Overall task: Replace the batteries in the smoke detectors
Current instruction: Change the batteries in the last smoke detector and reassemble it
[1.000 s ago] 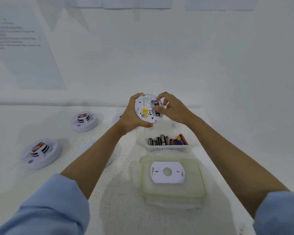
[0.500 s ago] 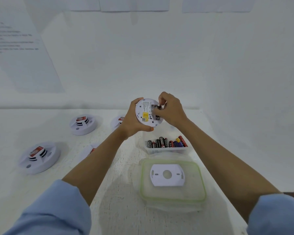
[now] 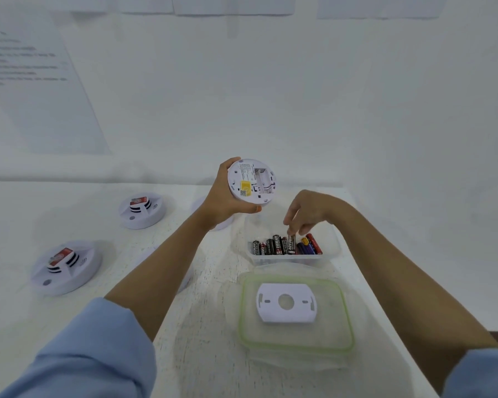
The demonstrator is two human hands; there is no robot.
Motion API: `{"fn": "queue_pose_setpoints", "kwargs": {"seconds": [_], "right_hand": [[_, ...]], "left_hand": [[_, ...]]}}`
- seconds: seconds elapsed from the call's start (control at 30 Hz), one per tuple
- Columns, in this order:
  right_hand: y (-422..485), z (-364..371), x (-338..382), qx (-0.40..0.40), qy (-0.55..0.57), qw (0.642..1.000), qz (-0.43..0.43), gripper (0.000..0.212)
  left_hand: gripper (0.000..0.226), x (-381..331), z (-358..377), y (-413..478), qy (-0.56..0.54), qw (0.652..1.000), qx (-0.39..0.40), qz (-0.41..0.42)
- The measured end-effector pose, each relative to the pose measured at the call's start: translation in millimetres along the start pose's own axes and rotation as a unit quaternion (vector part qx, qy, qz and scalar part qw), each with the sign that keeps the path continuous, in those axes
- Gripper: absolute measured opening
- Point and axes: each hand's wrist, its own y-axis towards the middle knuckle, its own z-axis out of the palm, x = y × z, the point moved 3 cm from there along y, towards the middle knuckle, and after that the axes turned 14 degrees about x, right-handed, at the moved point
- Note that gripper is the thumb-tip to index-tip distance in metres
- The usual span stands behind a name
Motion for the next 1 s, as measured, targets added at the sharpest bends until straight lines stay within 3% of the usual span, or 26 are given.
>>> {"fn": "queue_pose_setpoints", "kwargs": {"seconds": [0.1, 0.23, 0.27, 0.33, 0.43, 0.6, 0.67, 0.7, 0.8, 0.9, 1.0], "right_hand": [[5, -21, -1, -0.074, -0.006, 0.997, -0.006, 0.018], [32, -42, -7, -0.203, -0.081, 0.974, 0.051, 0.013], [38, -42, -5, -0.210, -0.118, 0.968, 0.063, 0.005], [52, -36, -2, -0.190, -0.174, 0.962, 0.089, 0.019], [68, -29, 0, -0.156, -0.210, 0.958, 0.114, 0.016], [82, -28, -6, -0.160, -0.200, 0.959, 0.120, 0.029], [80, -29, -3, -0.152, -0.175, 0.967, 0.109, 0.018], [81, -30, -4, -0.146, -0.157, 0.972, 0.097, 0.011], [75, -44, -4, -0.196, 0.003, 0.980, -0.004, 0.027], [41, -54, 11, -0.341, 0.142, 0.910, -0.190, 0.026], [14, -45, 31, -0.325, 0.211, 0.866, -0.316, 0.016]], "left_hand": [[0.103, 1, -1, 2, -0.010, 1.000, -0.002, 0.000], [0.101, 6, 0, 4, -0.021, 1.000, 0.002, -0.006], [0.101, 8, 0, 5, -0.025, 1.000, 0.005, -0.007], [0.103, 11, 2, 5, -0.028, 0.999, 0.010, -0.012], [0.102, 16, 2, 6, -0.019, 1.000, 0.012, -0.019], [0.101, 21, -1, 8, -0.010, 1.000, 0.009, -0.022], [0.104, 21, -3, 8, -0.005, 1.000, 0.010, -0.021], [0.105, 20, -3, 8, -0.005, 1.000, 0.011, -0.021], [0.104, 17, -5, 7, -0.013, 1.000, 0.006, -0.020], [0.104, 14, -7, 6, -0.027, 1.000, -0.002, -0.017], [0.104, 10, -4, 7, -0.030, 0.999, -0.004, -0.013]]}}
